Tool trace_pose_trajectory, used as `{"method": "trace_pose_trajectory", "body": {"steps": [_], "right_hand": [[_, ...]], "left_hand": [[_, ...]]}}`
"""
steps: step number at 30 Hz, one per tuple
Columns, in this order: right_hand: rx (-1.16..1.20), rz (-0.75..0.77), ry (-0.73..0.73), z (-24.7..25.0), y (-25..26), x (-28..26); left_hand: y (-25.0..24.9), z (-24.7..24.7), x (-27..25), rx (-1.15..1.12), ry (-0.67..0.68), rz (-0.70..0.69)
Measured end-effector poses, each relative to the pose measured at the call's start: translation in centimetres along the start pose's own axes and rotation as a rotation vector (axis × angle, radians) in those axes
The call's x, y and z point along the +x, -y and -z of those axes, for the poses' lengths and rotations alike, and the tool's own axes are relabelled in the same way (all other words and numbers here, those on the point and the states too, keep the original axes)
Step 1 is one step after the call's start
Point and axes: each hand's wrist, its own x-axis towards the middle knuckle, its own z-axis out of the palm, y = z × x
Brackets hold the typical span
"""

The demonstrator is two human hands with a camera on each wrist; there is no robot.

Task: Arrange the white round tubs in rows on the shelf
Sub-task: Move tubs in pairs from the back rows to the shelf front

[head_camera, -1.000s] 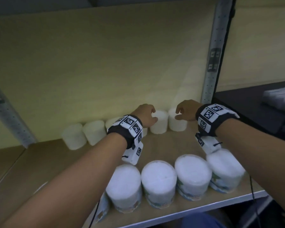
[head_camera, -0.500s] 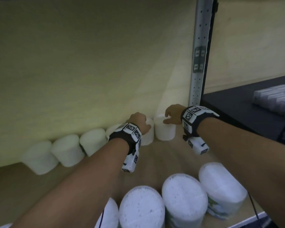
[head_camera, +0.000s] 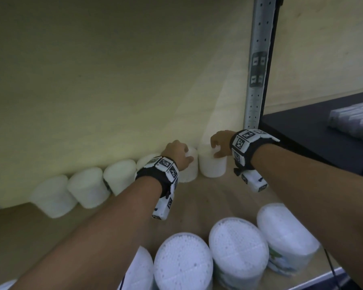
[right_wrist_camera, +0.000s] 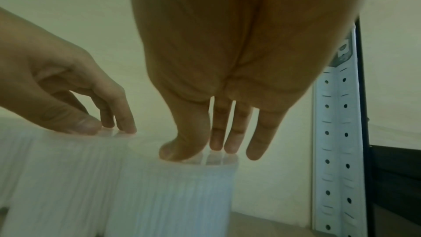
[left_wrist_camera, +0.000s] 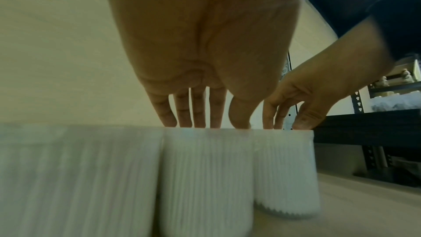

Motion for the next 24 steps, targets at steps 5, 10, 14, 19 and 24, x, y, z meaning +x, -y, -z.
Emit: {"method": "trace_pose_trajectory", "body": {"steps": [5,10,14,19,24], "right_hand": [[0.042,-0.004,0.075,0.9,0.2,-0.1],[0.033,-0.129,-0.057,-0.9,0.7,0.1],[0.014,-0.142,-0.077,-1.6,0.7,0.2],[0.01,-0.107,-0.037,-0.9,0.6,0.0],[-0.002,-0.044,0.024,-0.1,0.6,-0.1]], "left_hand": [[0.0,-0.3,-0.1,0.009,-0.005,-0.003],[0.0,-0.5,0.0,-0.005,-0.014,-0.003],[0.2,-0.5,0.1,-0.002,-0.024,-0.021],[0.2,-0.5,0.1,-0.009,-0.034,-0.017],[-0.2,-0.9,0.0,0.006,-0.037,0.003]]}}
